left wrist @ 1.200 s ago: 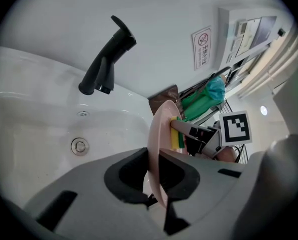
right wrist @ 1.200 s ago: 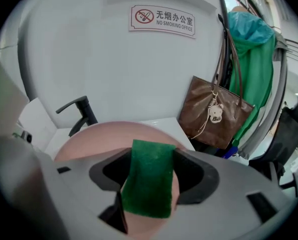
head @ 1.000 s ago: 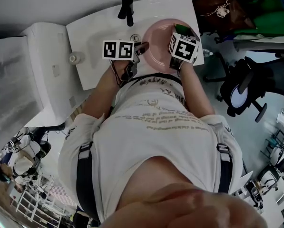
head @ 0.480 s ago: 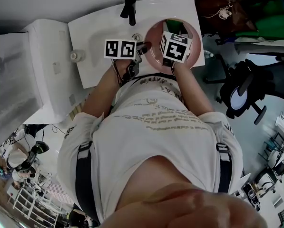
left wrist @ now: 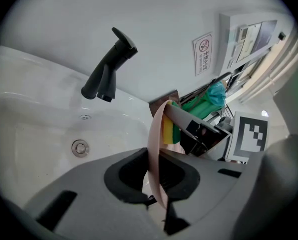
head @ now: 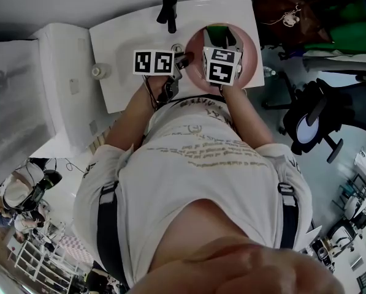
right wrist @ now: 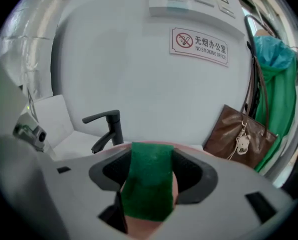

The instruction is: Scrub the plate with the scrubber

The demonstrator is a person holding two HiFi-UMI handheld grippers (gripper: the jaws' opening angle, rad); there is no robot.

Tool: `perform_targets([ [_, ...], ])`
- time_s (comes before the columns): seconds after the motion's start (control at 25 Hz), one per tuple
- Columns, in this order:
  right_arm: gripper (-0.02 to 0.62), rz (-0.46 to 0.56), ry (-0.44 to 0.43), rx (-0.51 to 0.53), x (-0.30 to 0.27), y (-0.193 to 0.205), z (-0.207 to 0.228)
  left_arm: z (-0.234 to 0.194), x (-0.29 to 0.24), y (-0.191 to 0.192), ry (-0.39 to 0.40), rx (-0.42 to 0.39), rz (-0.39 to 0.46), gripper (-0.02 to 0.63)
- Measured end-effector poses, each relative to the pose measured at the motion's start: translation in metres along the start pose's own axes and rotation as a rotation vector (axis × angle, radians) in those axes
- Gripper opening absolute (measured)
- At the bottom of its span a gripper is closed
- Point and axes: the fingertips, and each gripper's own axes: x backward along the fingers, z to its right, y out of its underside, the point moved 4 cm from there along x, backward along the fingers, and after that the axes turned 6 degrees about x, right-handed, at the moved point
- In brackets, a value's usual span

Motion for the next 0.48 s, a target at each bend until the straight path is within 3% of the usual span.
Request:
perform_targets([
  [0.16, 0.255, -0.011, 0.074, 0.056, 0.000, 0.000, 0.013, -0.001, -0.001, 0.001, 0.011, 0.020, 0.000, 0.044],
  [0.48, 0.255, -0.058, 0.153, 0.064, 0.002, 0.014, 0.042, -0.004, 0.000, -0.002, 0.004, 0.034, 0.025, 0.044],
])
